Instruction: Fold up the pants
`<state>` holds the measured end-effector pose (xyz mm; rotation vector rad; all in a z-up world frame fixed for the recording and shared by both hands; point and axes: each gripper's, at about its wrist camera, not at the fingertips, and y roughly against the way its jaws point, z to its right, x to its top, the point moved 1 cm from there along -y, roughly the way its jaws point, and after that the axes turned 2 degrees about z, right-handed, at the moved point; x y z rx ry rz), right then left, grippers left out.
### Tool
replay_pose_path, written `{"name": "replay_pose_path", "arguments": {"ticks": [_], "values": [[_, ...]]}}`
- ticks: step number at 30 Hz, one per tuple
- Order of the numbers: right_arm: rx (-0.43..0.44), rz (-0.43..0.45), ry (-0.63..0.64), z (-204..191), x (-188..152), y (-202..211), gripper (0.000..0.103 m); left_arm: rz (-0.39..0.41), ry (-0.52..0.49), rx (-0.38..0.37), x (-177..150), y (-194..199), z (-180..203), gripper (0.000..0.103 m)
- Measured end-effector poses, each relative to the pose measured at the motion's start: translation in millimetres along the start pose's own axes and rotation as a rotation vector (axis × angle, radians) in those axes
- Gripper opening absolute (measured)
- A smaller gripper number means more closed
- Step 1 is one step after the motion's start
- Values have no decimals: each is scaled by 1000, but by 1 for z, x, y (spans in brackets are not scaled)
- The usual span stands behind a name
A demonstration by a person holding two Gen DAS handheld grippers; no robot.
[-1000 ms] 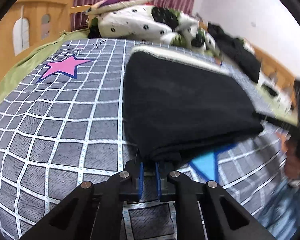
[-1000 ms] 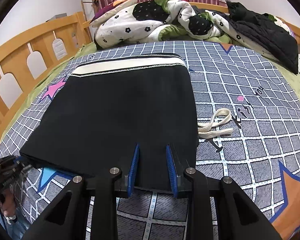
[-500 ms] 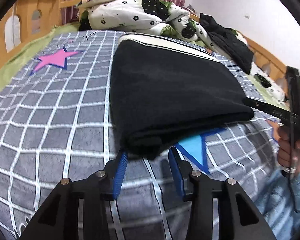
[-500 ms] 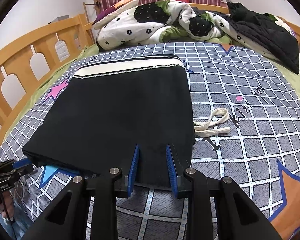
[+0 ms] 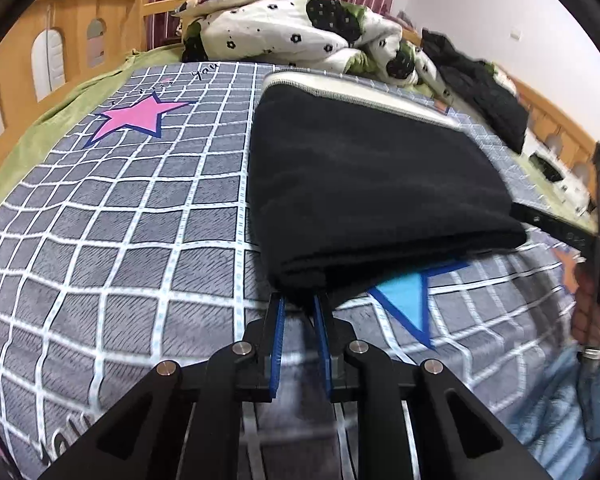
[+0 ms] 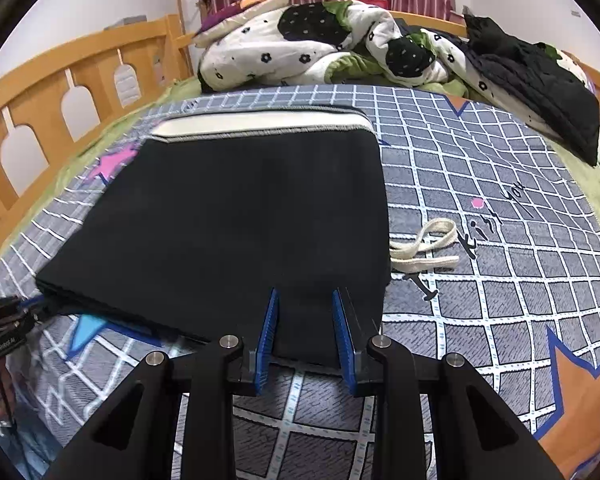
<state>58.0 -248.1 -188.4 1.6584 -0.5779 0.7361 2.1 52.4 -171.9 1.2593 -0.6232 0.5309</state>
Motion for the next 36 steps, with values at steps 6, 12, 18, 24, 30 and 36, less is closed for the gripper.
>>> {"name": "replay_pose_path", "arguments": {"ticks": [6, 12, 18, 24, 30, 36], "values": [[9, 67, -12, 2, 8, 13, 28, 89, 26, -6, 17, 27, 1, 23], [-20, 51, 9, -7, 11, -1, 28, 72, -25, 26, 60, 2, 26, 23], [-57, 40, 56, -13, 1, -9, 28, -3, -52, 84, 53, -38, 38, 23], [-74, 37, 75, -15, -4, -13, 29, 22, -63, 76, 44, -35, 38, 25], [-76, 37, 75, -15, -6, -15, 29, 36, -74, 85, 40, -36, 40, 25], [-69, 30, 71, -14, -7, -17, 30, 37, -37, 58, 38, -38, 36, 25]]}}
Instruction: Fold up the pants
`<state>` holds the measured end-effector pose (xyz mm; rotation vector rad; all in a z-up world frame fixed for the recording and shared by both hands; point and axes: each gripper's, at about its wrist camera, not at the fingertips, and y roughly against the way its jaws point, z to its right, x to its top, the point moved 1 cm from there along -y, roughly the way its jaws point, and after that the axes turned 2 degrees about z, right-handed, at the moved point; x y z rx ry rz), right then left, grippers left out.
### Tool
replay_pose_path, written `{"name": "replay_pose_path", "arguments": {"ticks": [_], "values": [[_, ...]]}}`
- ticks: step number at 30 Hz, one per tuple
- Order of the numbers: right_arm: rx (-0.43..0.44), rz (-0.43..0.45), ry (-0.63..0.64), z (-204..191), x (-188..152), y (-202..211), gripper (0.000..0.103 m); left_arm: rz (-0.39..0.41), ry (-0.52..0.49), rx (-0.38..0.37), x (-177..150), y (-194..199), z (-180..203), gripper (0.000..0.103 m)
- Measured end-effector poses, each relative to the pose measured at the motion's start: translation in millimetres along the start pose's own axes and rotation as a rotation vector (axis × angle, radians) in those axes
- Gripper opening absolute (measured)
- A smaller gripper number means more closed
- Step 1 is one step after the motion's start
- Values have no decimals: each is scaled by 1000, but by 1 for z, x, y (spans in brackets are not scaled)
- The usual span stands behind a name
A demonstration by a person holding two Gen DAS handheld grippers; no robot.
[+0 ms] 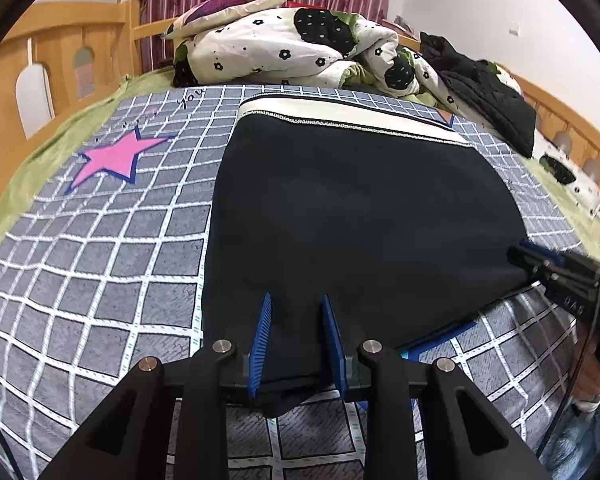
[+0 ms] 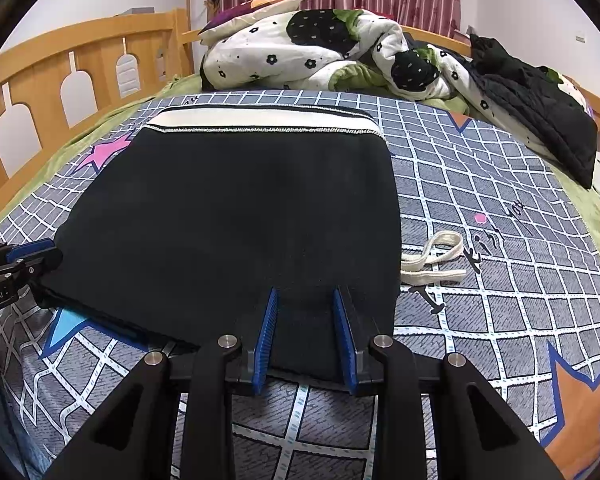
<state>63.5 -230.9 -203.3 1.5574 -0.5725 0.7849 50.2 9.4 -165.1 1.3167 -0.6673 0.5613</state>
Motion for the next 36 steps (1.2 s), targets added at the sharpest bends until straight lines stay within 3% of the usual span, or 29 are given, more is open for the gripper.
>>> {"name": "replay_pose_path", "arguments": {"ticks": [6, 10, 13, 19, 22, 24, 26, 28, 32, 36], "values": [[9, -21, -2, 0, -7, -6, 30, -12, 74, -61, -1, -2, -11, 25], [24, -44, -16, 2, -8, -6, 30, -43, 22, -53, -6, 4, -6, 25], [68, -74, -21, 6, -5, 3, 30, -41, -7, -95, -8, 19, -10, 27], [136, 74, -119, 27, 8, 41, 34, 6, 151, -244, 8, 24, -30, 30], [136, 60, -138, 23, 10, 27, 34, -35, 159, -296, 20, 1, -13, 30], [92, 20, -119, 18, 6, 12, 34, -56, 103, -270, 15, -10, 4, 30], [55, -42, -89, 14, 0, -2, 34, -38, -45, -138, 4, -15, 27, 30], [45, -32, -42, 11, -1, 2, 34, 11, -102, -80, -2, -8, 34, 30], [62, 39, -108, 27, 12, 21, 34, 75, -98, -13, 16, 7, 20, 30], [58, 78, -69, 29, 56, 11, 35, 63, -14, -17, 68, -5, -12, 30]]}}
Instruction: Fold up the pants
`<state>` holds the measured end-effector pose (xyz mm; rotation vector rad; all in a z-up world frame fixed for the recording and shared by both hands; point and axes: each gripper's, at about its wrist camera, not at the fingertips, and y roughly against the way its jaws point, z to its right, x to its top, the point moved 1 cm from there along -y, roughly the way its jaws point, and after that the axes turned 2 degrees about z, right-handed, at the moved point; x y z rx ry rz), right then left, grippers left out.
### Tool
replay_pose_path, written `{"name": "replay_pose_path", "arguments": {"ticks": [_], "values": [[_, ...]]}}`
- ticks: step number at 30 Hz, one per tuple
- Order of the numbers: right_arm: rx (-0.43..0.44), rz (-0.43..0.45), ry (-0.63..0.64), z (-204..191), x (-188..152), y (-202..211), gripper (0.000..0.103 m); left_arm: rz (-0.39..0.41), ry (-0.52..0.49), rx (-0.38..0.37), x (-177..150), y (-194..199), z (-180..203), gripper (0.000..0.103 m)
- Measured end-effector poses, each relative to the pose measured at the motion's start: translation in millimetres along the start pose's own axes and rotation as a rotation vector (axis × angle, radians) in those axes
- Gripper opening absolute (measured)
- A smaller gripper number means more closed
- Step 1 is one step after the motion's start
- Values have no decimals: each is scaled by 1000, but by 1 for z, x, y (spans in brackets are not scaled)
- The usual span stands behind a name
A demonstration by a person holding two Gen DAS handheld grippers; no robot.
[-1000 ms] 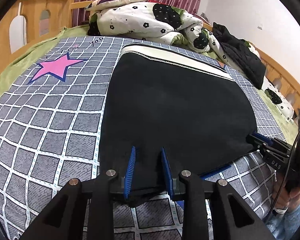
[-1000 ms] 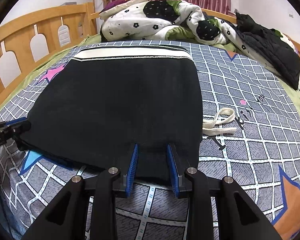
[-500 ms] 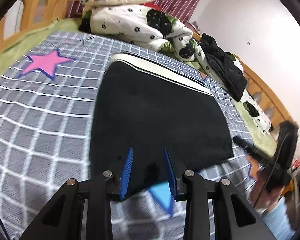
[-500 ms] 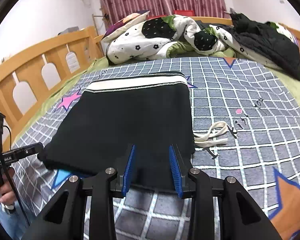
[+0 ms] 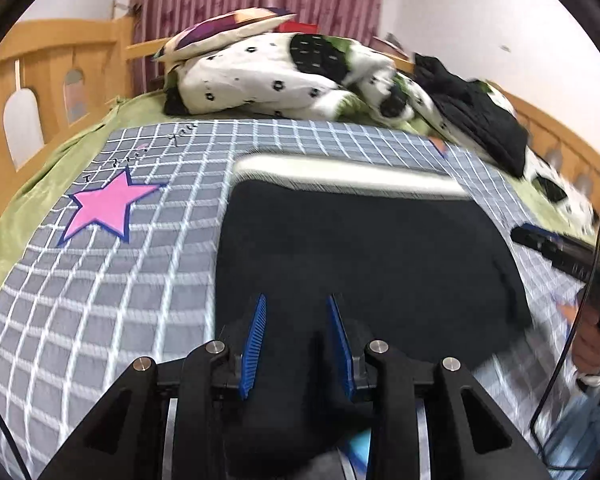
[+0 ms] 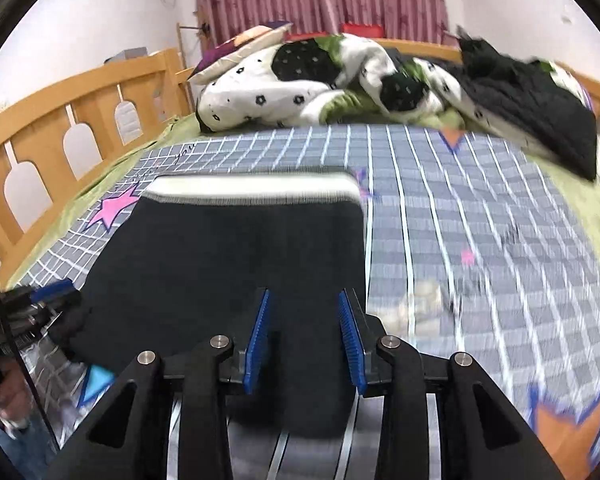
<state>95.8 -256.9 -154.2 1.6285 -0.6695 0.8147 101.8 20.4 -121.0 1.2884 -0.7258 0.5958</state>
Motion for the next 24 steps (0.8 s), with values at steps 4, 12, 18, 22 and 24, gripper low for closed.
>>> {"name": "replay_pose_path", "arguments": {"ticks": [4, 12, 18, 22, 24], "values": [[-34, 15, 87, -5, 50, -40, 35, 28, -53, 55, 56, -35, -3, 32], [-79, -104, 147, -7, 76, -140, 34, -73, -214, 165, 77, -141, 13, 45], [-43, -90, 133, 0, 73, -145, 34, -41, -117, 74, 71, -140, -4, 47], [-32, -83, 126, 0, 74, -146, 34, -36, -137, 94, 69, -140, 0, 47], [-31, -81, 124, 0, 73, -146, 35, -31, -137, 100, 70, -140, 1, 48]]}}
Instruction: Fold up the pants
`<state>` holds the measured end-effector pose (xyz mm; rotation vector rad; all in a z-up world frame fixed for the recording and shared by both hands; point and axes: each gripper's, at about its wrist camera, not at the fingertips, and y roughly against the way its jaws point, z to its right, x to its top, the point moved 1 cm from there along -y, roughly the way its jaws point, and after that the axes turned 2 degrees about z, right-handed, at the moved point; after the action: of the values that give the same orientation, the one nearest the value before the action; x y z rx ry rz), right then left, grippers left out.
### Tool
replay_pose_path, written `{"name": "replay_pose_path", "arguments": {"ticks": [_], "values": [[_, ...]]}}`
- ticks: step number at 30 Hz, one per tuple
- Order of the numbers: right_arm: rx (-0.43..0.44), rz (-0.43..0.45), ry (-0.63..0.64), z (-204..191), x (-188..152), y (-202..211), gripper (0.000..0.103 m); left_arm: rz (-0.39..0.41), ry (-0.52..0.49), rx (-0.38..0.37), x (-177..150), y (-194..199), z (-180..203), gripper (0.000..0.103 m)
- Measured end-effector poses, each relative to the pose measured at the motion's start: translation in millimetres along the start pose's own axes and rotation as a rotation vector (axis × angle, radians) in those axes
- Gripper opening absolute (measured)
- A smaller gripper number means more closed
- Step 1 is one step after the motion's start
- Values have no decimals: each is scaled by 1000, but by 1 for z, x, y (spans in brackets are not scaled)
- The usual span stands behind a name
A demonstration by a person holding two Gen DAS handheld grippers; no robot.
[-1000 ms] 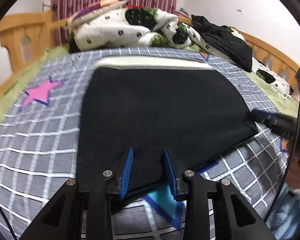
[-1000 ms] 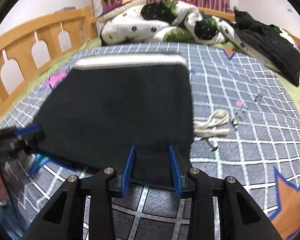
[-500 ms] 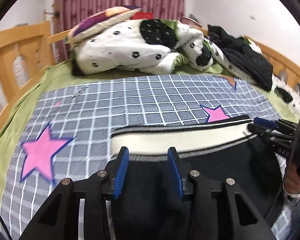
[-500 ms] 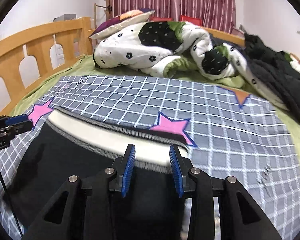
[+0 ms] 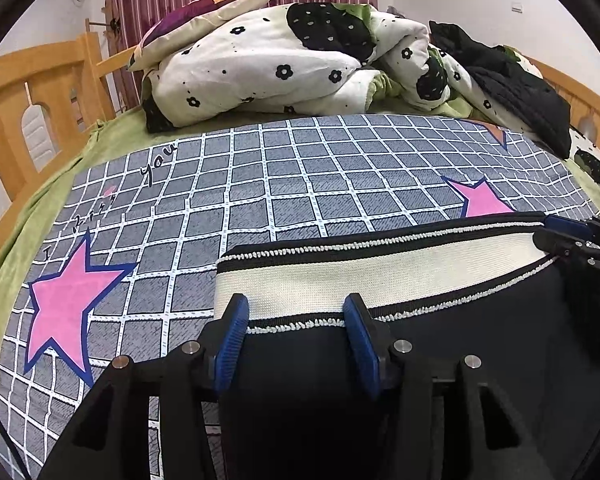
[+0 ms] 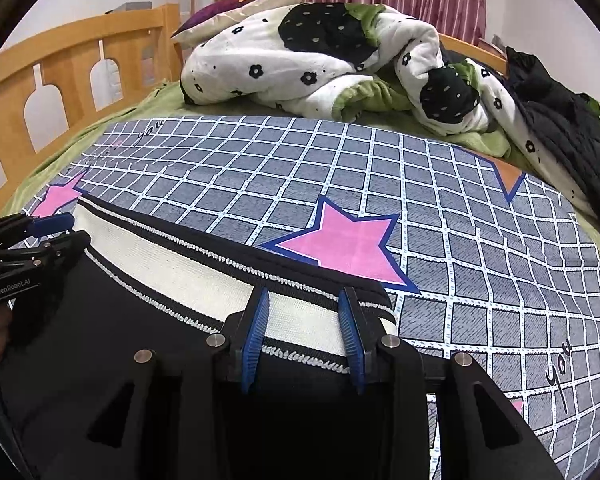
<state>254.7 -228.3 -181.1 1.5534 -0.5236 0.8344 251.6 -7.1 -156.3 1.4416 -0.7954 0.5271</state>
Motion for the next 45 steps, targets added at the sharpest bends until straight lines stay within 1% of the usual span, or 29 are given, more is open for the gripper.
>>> {"name": "replay_pose_path", "arguments": {"ticks": [4, 9, 16, 18, 21, 22, 23, 26, 27, 28, 30, 33, 36, 39, 43, 45], "values": [[-1, -1, 5, 0, 0, 0, 36, 4, 14, -5, 0, 0, -3, 50], [27, -6, -21, 4, 1, -2, 37, 7, 26, -15, 0, 0, -5, 50], [41, 6, -43, 7, -1, -3, 37, 6, 33, -10, -1, 0, -5, 52], [40, 12, -47, 6, -2, -3, 37, 4, 35, -6, -1, 0, -5, 54], [31, 18, -45, 5, -3, -3, 37, -7, 62, 8, -3, -1, -10, 67], [25, 20, -41, 4, -3, -2, 37, -12, 77, 1, -3, -2, -13, 71], [21, 22, -40, 4, -3, -2, 37, -19, 108, -28, -4, -4, -19, 74], [17, 24, -41, 4, -3, -1, 37, -44, 163, -81, -7, -9, -28, 75], [16, 25, -41, 4, -4, 0, 37, -42, 162, -81, -7, -9, -28, 75], [13, 26, -39, 4, -4, 0, 37, -40, 153, -71, -8, -9, -26, 75], [7, 28, -34, 3, -4, 0, 37, -30, 101, -15, -7, -5, -15, 75], [16, 28, -45, 5, -4, 0, 37, -21, 50, 43, -6, -2, -5, 75], [23, 26, -52, 6, -4, 0, 37, -23, 33, 62, -6, 1, -2, 75], [-2, 26, -32, 1, -4, 2, 37, -39, 6, 79, -8, 5, 3, 75], [1, 28, -44, 5, -6, 4, 37, -55, -23, 88, -18, 14, 10, 74], [1, 26, -50, 6, -6, 5, 37, -49, -42, 95, -26, 20, 14, 74]]}}
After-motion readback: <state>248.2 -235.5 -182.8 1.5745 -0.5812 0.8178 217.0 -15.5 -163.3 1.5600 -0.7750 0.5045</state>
